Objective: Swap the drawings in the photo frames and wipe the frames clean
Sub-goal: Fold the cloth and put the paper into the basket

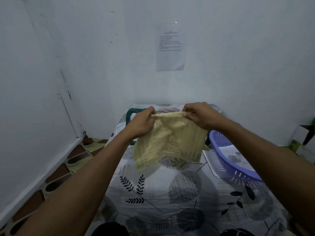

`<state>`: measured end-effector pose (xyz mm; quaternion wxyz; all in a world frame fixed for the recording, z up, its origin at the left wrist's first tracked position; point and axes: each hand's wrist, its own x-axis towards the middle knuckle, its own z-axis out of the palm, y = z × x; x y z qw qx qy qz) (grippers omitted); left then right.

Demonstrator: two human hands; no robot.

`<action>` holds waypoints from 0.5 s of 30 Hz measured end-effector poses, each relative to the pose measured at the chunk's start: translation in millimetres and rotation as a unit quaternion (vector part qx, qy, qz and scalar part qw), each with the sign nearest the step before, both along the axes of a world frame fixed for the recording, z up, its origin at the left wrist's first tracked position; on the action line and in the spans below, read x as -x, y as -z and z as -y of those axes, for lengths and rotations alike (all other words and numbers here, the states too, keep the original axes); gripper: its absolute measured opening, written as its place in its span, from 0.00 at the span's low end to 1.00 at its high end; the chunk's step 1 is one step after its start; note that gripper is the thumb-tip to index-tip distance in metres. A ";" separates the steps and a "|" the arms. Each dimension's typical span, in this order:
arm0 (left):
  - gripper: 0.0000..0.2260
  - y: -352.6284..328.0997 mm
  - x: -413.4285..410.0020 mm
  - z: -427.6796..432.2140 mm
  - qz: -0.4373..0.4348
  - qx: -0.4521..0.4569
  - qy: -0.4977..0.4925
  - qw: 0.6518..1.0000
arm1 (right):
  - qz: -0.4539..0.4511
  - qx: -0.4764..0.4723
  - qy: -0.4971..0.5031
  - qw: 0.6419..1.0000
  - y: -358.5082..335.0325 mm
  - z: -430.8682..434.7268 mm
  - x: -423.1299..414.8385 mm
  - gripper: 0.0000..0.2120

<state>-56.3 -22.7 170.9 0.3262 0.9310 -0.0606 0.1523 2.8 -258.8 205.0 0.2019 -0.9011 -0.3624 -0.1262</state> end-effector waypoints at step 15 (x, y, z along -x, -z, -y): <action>0.07 32.5 14.8 2.2 -0.137 0.177 0.045 0.974 | 0.030 0.005 -0.026 0.999 10.8 27.5 0.7 0.05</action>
